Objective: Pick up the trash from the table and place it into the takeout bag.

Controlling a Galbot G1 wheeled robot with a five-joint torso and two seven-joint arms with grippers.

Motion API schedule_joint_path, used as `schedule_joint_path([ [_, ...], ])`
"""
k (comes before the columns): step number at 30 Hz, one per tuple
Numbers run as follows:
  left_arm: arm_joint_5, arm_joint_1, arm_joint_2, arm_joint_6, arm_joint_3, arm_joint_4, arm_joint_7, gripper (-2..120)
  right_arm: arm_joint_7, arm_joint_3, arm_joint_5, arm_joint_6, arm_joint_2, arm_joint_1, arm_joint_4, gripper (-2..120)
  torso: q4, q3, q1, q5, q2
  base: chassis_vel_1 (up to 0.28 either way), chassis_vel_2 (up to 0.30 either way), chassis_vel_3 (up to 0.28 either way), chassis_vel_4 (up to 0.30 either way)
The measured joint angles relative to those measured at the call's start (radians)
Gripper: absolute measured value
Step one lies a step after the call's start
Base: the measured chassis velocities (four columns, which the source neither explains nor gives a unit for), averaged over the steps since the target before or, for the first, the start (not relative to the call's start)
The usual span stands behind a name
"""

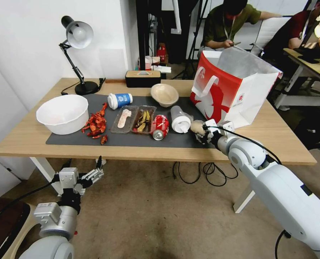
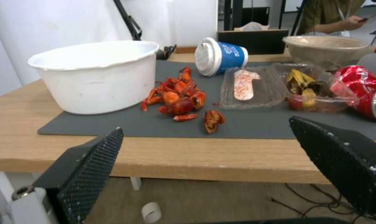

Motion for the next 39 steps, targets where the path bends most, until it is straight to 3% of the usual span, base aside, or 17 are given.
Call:
schedule_joint_path([
  [7,-0.005,0.006,0.004,-0.001,-0.001,-0.009,0.0,100,-0.06,0.113,-0.021,0.016,-0.083,-0.128,0.201,8,-0.0002,0.0,0.0,-0.0003,0.0,0.0,0.0,0.0,0.0],
  [11,-0.005,0.013,0.005,-0.004,0.001,-0.011,-0.002,100,-0.115,0.274,0.032,0.075,-0.15,-0.243,0.339,8,-0.0006,0.0,0.0,-0.0002,0.0,0.0,0.0,0.0,0.0],
  [13,-0.005,0.014,0.006,-0.004,0.002,-0.011,-0.002,100,-0.121,0.291,0.041,0.097,-0.155,-0.248,0.35,8,-0.0005,0.0,0.0,-0.0001,0.0,0.0,0.0,0.0,0.0],
  [15,-0.005,0.016,0.009,-0.005,0.002,-0.015,-0.003,100,-0.133,0.344,0.071,0.221,-0.17,-0.231,0.38,8,-0.0003,0.0,0.0,0.0,0.0,0.0,0.0,0.0,0.0],
  [16,-0.005,0.016,0.009,-0.005,0.002,-0.015,-0.003,100,-0.133,0.344,0.071,0.221,-0.17,-0.231,0.38,8,-0.0003,0.0,0.0,0.0,0.0,0.0,0.0,0.0,0.0],
  [19,-0.005,0.018,0.016,-0.005,0.001,-0.02,-0.003,100,-0.103,0.386,0.086,0.371,-0.202,-0.133,0.346,8,0.0001,0.0,0.0,-0.0001,0.0,0.0,0.0,0.0,0.0],
  [22,-0.007,0.019,0.02,-0.005,0.0,-0.021,-0.004,100,-0.044,0.393,0.139,0.39,-0.242,-0.044,0.275,8,0.0001,0.0,0.0,-0.0001,0.0,0.0,0.0,0.0,0.0],
  [27,-0.007,0.018,0.021,-0.005,0.004,-0.022,-0.004,100,0.026,0.359,0.228,0.309,-0.298,0.095,0.155,8,-0.0005,0.0,0.0,0.0,0.0,0.0,0.0,0.0,0.0],
  [29,-0.007,0.018,0.021,-0.005,0.01,-0.022,-0.004,100,0.049,0.265,0.224,0.255,-0.326,0.235,0.048,8,-0.0002,0.0,0.0,-0.0003,0.0,0.0,0.0,0.0,0.0],
  [31,-0.007,0.018,0.021,-0.005,0.01,-0.023,-0.003,100,0.053,0.24,0.224,0.244,-0.328,0.263,0.028,8,-0.0001,0.0,0.0,-0.0004,0.0,0.0,0.0,0.0,0.0],
  [33,-0.002,0.022,0.022,-0.006,0.009,-0.028,0.0,100,0.064,0.136,0.226,0.215,-0.329,0.369,-0.058,8,0.0001,0.0,0.0,0.0003,0.0,0.0,0.0,0.0,0.0],
  [37,0.0,0.031,0.025,-0.021,0.005,-0.032,0.008,100,0.076,0.023,0.253,0.168,-0.321,0.487,-0.144,8,-0.0001,0.0,0.0,-0.0002,0.0,0.0,0.0,0.0,0.0],
  [39,0.0,0.032,0.025,-0.021,0.005,-0.033,0.008,100,0.08,0.001,0.253,0.162,-0.318,0.508,-0.16,8,0.0,0.0,0.0,-0.0001,0.0,0.0,0.0,0.0,0.0],
])
